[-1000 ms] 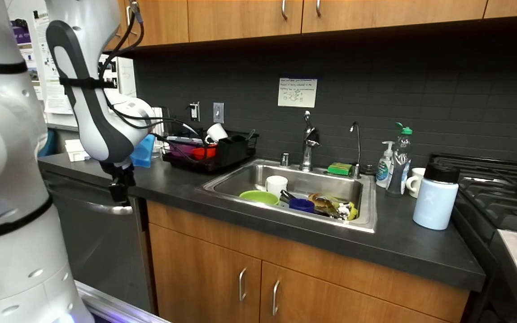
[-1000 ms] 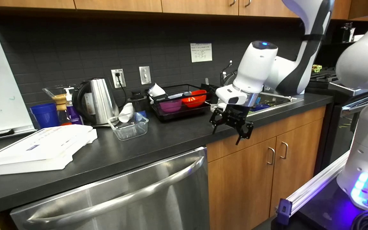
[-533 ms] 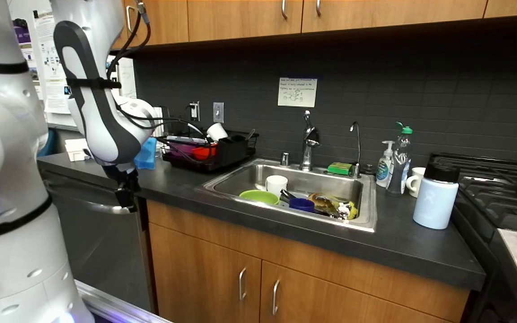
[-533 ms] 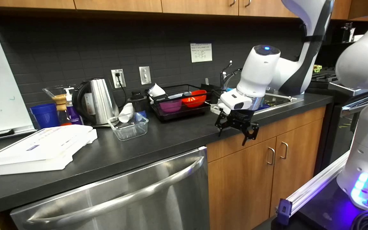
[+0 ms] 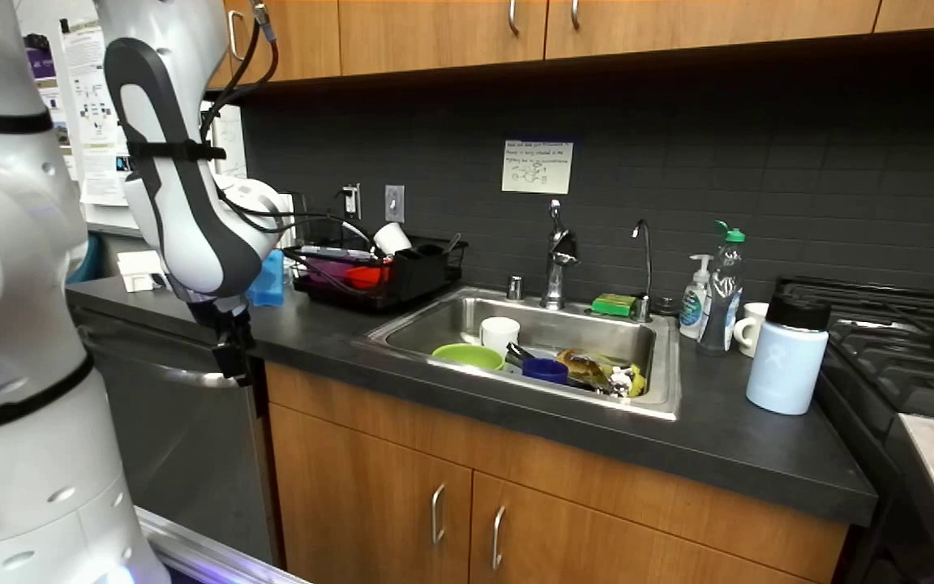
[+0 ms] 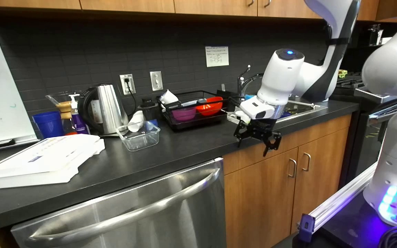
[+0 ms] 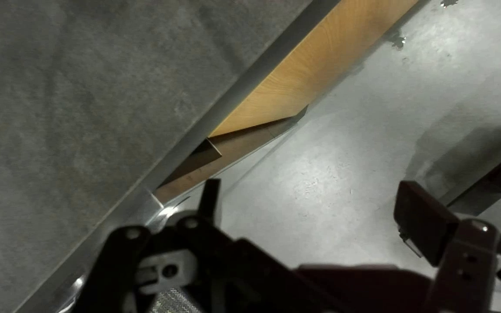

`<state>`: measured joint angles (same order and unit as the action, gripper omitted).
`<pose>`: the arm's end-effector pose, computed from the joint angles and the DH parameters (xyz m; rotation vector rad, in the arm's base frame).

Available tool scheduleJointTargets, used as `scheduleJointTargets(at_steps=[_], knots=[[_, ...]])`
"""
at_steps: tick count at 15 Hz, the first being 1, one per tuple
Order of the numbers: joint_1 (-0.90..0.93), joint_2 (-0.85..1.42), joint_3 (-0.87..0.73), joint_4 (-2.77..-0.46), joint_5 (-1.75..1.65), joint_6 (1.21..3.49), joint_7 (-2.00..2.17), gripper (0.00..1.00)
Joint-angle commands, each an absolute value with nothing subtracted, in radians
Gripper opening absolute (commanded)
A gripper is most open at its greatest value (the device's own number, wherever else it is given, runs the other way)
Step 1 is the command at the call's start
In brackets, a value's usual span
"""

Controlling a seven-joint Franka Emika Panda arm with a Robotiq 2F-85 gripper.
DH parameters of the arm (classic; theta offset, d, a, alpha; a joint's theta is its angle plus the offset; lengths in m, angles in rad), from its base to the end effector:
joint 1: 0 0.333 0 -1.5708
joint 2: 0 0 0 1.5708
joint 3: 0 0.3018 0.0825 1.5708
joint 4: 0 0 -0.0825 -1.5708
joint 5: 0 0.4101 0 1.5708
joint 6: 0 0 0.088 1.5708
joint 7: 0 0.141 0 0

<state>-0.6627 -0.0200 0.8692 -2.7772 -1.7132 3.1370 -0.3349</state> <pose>0.3224 0.1530 0.1477 1.2046 2.5422 0.3034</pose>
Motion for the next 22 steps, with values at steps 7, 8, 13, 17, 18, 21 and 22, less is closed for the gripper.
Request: scheduleJointTargets(at_steps=[7, 8, 13, 17, 18, 21, 22], knots=[[-0.682, 0.086, 0.821, -2.784, -1.741, 3.060, -0.346, 1.00], [-0.676, 0.088, 0.814, -2.784, -1.747, 3.059, -0.331, 1.00], [-0.650, 0.061, 0.816, -2.784, -1.770, 3.091, -0.278, 1.00], [-0.613, -0.042, 0.855, -2.774, -1.900, 3.207, -0.106, 1.00], [-0.610, -0.125, 0.876, -2.798, -1.910, 3.280, -0.053, 1.00], [-0.582, -0.214, 0.916, -2.773, -1.994, 3.395, 0.138, 1.00], [-0.552, -0.274, 0.920, -2.782, -2.005, 3.439, 0.208, 1.00]])
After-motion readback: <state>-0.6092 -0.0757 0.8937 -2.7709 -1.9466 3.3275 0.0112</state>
